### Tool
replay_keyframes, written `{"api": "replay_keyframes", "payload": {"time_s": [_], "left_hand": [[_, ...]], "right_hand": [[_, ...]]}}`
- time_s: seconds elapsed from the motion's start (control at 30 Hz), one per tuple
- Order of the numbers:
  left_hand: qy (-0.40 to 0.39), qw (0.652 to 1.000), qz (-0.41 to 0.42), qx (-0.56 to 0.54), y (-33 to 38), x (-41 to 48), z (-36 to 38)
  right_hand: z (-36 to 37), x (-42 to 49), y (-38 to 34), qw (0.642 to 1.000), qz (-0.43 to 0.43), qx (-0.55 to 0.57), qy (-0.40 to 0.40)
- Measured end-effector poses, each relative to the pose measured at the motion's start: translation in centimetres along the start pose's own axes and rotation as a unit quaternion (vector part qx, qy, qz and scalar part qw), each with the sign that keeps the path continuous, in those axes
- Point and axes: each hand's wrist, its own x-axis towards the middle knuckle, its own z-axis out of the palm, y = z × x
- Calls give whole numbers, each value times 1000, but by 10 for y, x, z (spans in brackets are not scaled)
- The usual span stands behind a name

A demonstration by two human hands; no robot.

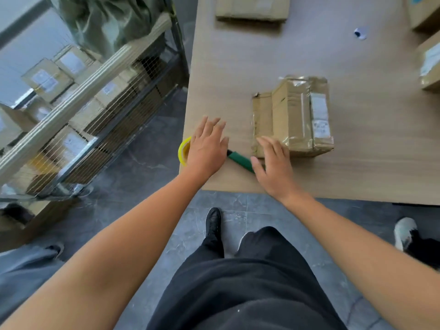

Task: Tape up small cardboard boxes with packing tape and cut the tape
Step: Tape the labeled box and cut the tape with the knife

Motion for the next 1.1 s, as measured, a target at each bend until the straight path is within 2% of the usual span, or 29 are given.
{"api": "replay_keyframes", "payload": {"time_s": [0.1,0.17,0.33,0.43,0.57,0.7,0.77,0.9,0.97,1.07,1.1], "left_hand": [[-8,999,44,-17,40,41,-2],[-21,996,83,-22,76,73,5],[-79,990,96,-66,150,156,42],[-92,992,50,-71,162,194,64],[-110,973,-50,-197,162,207,83],[-86,922,-152,-346,160,206,98],[-72,892,-195,-401,156,208,105],[-87,887,-208,-403,158,209,102],[-52,900,-198,-386,160,204,93],[90,914,-175,-354,158,169,79],[99,927,-147,-330,160,147,78]], "right_hand": [[-51,11,28,996,35,17,86],[-81,31,57,991,71,17,113],[-114,106,129,992,103,22,76],[-110,154,157,991,108,79,20],[-93,195,174,973,114,194,-49],[-84,199,195,919,139,363,-64],[-80,198,203,909,142,386,-68],[-78,199,204,900,150,406,-47],[-84,194,197,908,163,386,-17],[-94,167,199,916,162,360,76],[-96,151,201,920,158,348,90]]}}
